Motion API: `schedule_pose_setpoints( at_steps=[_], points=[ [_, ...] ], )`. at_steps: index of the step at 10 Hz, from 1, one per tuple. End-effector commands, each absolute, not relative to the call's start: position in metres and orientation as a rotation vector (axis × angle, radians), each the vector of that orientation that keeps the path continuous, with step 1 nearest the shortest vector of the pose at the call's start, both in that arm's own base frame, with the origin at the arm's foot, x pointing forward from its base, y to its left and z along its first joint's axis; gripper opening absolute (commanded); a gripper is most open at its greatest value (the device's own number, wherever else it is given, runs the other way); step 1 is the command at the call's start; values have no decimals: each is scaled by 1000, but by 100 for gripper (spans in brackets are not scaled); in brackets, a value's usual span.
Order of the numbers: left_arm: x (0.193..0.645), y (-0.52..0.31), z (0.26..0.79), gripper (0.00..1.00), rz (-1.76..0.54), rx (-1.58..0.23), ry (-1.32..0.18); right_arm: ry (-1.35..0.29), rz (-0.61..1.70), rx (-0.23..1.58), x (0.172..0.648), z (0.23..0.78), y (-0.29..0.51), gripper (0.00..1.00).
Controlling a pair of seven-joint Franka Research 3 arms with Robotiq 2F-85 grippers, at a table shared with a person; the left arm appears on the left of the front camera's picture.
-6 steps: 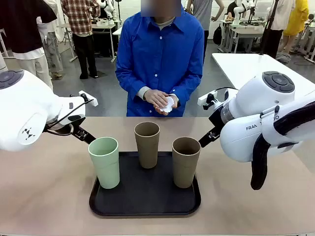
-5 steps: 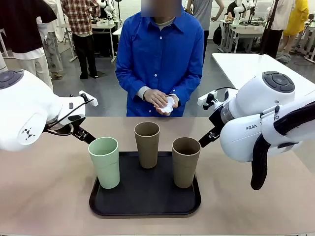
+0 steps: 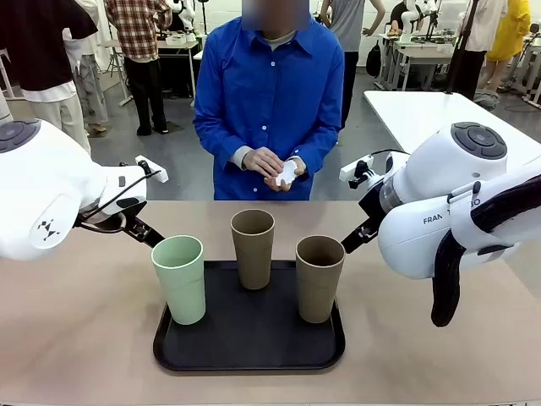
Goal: Place coasters on the table and set cups on them.
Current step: Pick up one Reusable plastic cup and place it on a coaster set by the human.
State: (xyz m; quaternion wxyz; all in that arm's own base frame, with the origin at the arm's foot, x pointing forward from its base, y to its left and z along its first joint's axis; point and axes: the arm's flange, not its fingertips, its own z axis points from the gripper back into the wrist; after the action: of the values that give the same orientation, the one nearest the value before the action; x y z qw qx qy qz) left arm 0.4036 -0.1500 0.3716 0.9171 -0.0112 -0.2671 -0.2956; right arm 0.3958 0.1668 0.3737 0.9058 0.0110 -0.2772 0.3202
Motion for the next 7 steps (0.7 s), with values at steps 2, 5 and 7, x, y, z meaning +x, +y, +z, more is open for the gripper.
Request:
schedule_pose_setpoints(
  at_steps=[2, 5, 7],
  points=[
    [404, -150, 372, 100, -608, -23, -550, -573, 661, 23, 396, 374, 167, 100],
    [404, -150, 372, 100, -608, -23, -550, -573, 661, 23, 396, 374, 167, 100],
    [404, -150, 372, 100, -608, -23, -550, -573, 661, 23, 396, 374, 167, 100]
  ],
)
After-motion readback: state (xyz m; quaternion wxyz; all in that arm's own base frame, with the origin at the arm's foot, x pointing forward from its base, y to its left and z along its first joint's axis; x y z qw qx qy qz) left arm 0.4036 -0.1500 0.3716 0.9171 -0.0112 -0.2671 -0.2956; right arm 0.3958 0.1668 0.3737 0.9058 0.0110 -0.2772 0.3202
